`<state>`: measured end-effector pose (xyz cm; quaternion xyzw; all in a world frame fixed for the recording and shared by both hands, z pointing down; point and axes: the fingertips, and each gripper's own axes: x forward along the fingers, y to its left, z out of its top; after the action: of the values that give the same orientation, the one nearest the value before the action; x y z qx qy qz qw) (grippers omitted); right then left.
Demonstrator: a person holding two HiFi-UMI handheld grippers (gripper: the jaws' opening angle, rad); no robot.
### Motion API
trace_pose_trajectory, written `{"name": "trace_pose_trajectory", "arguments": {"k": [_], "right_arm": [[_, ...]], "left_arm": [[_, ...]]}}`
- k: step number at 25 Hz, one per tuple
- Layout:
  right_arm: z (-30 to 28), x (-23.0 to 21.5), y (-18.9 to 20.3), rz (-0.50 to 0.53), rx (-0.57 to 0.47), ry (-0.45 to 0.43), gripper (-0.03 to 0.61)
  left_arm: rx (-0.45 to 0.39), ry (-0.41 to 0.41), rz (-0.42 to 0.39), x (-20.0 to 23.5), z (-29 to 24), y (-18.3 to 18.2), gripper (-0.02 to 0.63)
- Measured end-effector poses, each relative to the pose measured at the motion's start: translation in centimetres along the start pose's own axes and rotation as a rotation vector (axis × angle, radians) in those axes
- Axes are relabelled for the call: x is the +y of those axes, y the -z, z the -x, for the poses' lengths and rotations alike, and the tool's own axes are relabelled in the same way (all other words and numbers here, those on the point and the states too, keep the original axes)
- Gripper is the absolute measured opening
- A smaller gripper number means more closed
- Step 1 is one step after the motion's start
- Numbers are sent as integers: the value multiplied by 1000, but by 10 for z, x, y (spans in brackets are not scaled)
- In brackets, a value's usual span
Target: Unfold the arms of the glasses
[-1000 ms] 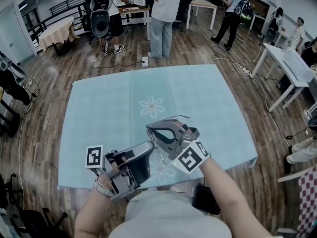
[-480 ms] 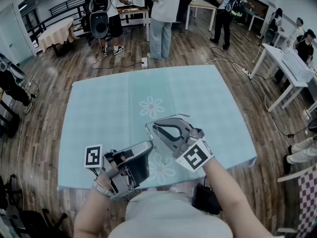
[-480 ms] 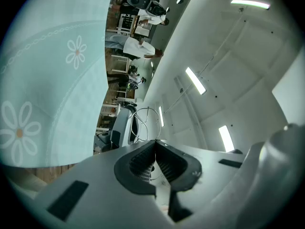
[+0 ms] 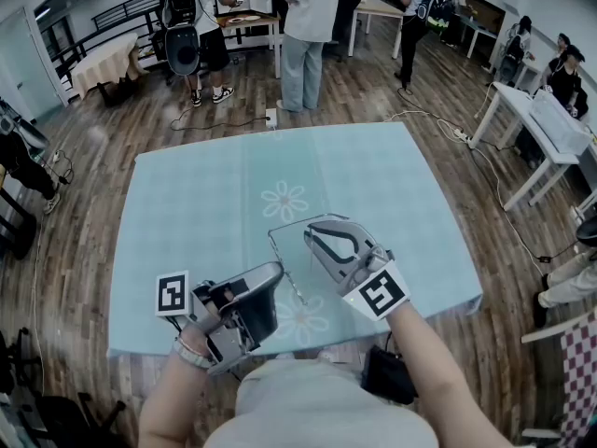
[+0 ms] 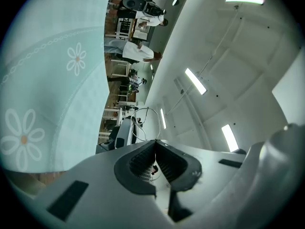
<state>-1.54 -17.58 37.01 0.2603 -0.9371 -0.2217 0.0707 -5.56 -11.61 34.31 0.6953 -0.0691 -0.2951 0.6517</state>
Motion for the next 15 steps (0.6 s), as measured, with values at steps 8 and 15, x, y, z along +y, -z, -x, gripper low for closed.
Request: {"name": "trace_pose_trajectory", "arguments": {"k": [8,15], "right_arm": [[12,-7,9,-35,9,46,26],[25,-17,13,-46,22,74,29]], "left_arm": [[-30,-23,-22,4,4,-6,9],[-56,-35,-43,5,3,-14,9]]}}
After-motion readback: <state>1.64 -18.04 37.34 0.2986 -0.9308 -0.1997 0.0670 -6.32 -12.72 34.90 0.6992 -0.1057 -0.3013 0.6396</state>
